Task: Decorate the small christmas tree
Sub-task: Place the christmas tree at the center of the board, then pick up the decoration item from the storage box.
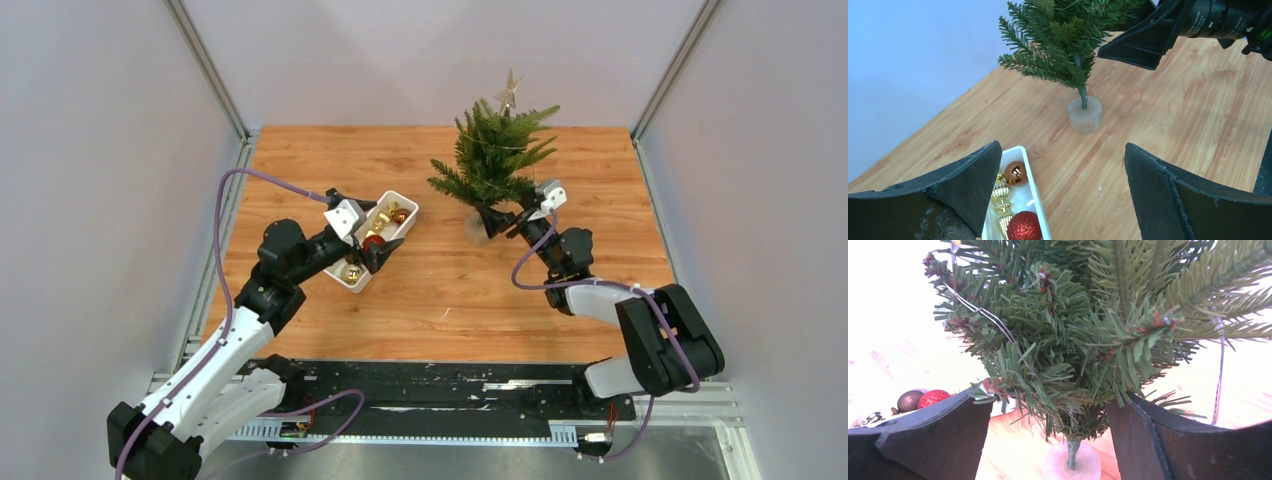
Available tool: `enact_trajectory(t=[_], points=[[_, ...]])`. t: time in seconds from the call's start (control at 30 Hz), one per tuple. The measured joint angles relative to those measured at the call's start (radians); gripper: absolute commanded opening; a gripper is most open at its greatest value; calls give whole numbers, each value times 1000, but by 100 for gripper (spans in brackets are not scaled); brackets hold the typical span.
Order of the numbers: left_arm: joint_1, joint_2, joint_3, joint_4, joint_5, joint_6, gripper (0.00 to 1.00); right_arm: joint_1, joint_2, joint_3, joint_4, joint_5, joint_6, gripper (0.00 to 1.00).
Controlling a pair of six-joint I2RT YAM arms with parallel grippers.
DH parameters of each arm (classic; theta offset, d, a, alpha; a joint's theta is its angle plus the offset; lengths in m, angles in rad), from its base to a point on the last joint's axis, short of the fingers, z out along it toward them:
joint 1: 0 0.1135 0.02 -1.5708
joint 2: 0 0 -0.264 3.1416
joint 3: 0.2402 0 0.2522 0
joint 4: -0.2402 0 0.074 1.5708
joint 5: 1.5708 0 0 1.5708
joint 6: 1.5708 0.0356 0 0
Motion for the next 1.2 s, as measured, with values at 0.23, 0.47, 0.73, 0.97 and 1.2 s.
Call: enact_trajectory(t=[0.23,0.47,0.73,0.97,1.2], points=[[1,0,0,-13,0,-13,100,0,-126,-16,-204,-14,-10,86],[2,8,0,-63,-9,-70,100,0,-285,-17,-448,-26,-41,87],[22,121,112,-309,-71,-141,95,1,-437,-9,-748,-42,-63,92],[37,227,333,-660,-161,-94,90,9,-534,95,-1028,-92,-68,100],[81,374,474,-879,-214,-22,76,22,-601,151,-1145,-140,-56,100]])
